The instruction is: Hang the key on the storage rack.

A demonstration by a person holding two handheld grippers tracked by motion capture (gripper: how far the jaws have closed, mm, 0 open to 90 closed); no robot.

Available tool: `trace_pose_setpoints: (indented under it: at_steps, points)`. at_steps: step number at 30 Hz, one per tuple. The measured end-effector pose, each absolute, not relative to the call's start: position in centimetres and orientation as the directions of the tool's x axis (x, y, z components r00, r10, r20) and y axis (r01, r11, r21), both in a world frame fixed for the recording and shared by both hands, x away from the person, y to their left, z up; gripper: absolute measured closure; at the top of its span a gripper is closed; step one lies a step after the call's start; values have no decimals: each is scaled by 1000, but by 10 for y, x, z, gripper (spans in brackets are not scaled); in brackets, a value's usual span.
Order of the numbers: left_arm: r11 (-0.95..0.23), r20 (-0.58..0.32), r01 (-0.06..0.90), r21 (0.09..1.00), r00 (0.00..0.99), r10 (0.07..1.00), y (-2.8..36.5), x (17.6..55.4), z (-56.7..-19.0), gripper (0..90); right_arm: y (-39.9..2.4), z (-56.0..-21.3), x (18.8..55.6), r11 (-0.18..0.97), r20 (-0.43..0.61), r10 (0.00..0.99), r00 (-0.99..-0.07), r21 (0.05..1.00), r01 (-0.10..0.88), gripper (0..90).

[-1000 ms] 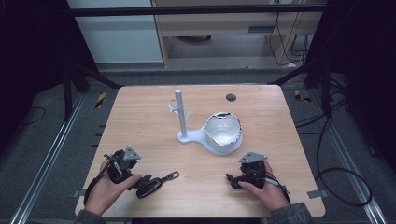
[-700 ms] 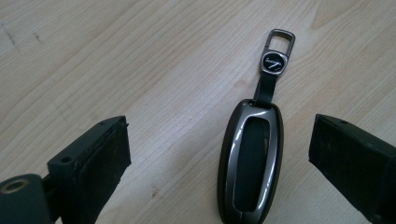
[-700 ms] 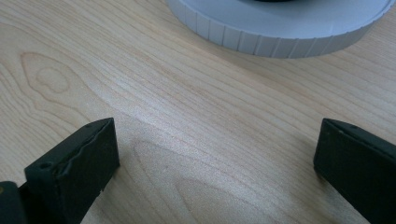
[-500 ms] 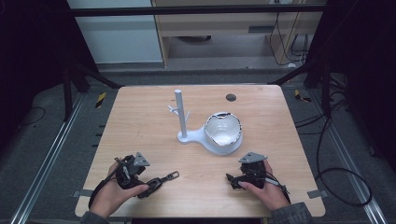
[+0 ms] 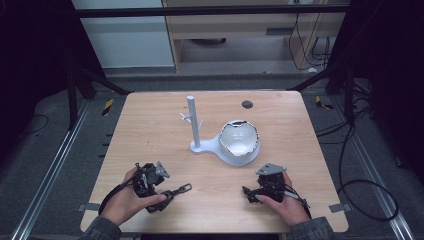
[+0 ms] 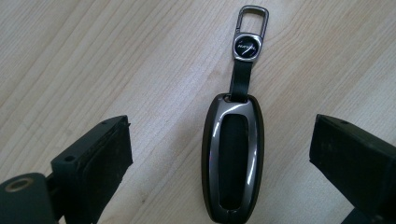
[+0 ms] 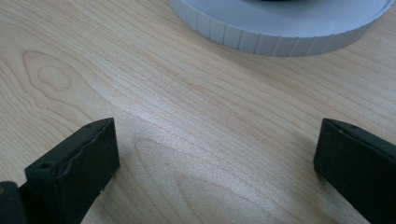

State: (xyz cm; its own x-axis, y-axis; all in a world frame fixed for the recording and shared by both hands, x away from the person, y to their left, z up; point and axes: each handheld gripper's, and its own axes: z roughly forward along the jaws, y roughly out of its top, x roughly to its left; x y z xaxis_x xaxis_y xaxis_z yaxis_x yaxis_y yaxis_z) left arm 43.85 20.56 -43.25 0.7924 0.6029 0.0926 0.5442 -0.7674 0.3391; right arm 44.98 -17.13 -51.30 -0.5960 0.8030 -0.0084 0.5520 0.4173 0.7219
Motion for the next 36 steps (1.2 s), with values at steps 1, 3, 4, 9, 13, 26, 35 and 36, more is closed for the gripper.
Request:
trace_pose_setpoints:
  at_steps: [1,3,4,9,13,26,35,36]
  points:
    - [-768,94,549,330,790,605,205,438,-434,53,-171,-513,450,417,-8,803,-596,722,552,5]
    - [-772,102,554,311,788,607,204,437,-438,54,-171,-513,450,417,-8,803,-596,722,552,5]
    - [-779,110,552,297,791,602,203,437,-438,54,-171,-513,450,416,-7,803,-596,722,553,5]
    - [-793,102,548,266,802,589,202,433,-443,77,-171,-513,449,415,-5,804,-595,722,554,5]
    - [-795,90,555,246,803,589,202,436,-451,79,-171,-513,449,415,-5,804,-595,722,554,5]
    - [-811,87,552,192,814,575,194,440,-461,162,-171,-513,449,415,-6,804,-595,722,554,5]
    - [-799,80,577,171,800,595,191,446,-459,254,-171,-513,449,414,-5,804,-594,722,555,5]
    - [-794,76,583,174,796,601,191,446,-459,262,-171,-513,449,415,-5,804,-595,722,554,5]
